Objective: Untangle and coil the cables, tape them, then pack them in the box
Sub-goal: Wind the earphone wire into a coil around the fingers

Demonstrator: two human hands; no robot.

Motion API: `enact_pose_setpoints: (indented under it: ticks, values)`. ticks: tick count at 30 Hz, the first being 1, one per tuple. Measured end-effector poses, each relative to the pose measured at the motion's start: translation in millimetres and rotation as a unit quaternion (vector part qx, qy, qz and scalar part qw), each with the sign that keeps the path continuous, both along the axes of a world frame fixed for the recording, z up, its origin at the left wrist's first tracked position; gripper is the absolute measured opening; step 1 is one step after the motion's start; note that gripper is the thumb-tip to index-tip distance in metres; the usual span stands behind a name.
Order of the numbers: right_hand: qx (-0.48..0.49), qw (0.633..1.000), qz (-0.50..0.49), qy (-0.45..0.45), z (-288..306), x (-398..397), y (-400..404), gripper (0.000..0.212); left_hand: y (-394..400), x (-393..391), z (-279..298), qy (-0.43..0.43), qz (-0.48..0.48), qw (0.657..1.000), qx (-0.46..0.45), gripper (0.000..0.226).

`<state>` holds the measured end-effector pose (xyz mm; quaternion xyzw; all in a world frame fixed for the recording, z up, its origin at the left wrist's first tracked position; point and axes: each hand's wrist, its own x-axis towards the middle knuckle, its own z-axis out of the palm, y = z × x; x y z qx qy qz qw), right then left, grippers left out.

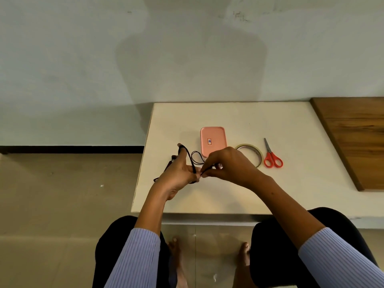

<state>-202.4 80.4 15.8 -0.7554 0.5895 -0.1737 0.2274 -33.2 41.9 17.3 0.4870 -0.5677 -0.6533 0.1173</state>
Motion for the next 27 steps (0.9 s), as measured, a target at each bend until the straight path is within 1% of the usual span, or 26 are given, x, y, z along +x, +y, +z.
enact_pose_setpoints:
  ticks: [4, 8, 12, 16, 18, 20, 24, 26, 27]
  values:
    - [-0.037, 0.999, 0.024, -0.008, 1, -5, -2, 0.012, 5, 1, 3, 0.003, -0.051, 0.998, 0.039, 0.097]
    - [-0.052, 0.997, 0.026, -0.051, -2, -12, -9, 0.014, 8, 4, 7, 0.031, -0.104, 0.991, 0.074, 0.092]
    - [-0.067, 0.993, 0.022, -0.092, -4, -13, -12, 0.013, 6, 8, 11, 0.058, -0.151, 0.982, 0.097, 0.091]
    - [-0.080, 0.991, 0.009, -0.105, -4, -15, -13, 0.016, 4, 14, 12, 0.072, -0.194, 0.971, 0.116, 0.094]
    - [-0.084, 0.991, 0.011, -0.100, -5, -16, -14, 0.015, 6, 16, 15, 0.079, -0.228, 0.963, 0.116, 0.090]
    - [-0.075, 0.990, 0.007, -0.116, -6, -15, -13, 0.016, 6, 17, 19, 0.097, -0.253, 0.955, 0.118, 0.086]
    - [-0.007, 0.975, -0.018, -0.223, -1, -14, -13, 0.016, 4, 24, 23, 0.167, -0.284, 0.935, 0.133, 0.083]
    - [0.053, 0.951, -0.034, -0.303, 2, -13, -12, 0.018, 1, 28, 25, 0.215, -0.291, 0.923, 0.135, 0.078]
    - [0.083, 0.932, -0.045, -0.349, 2, -11, -11, 0.017, 0, 30, 26, 0.239, -0.284, 0.919, 0.136, 0.076]
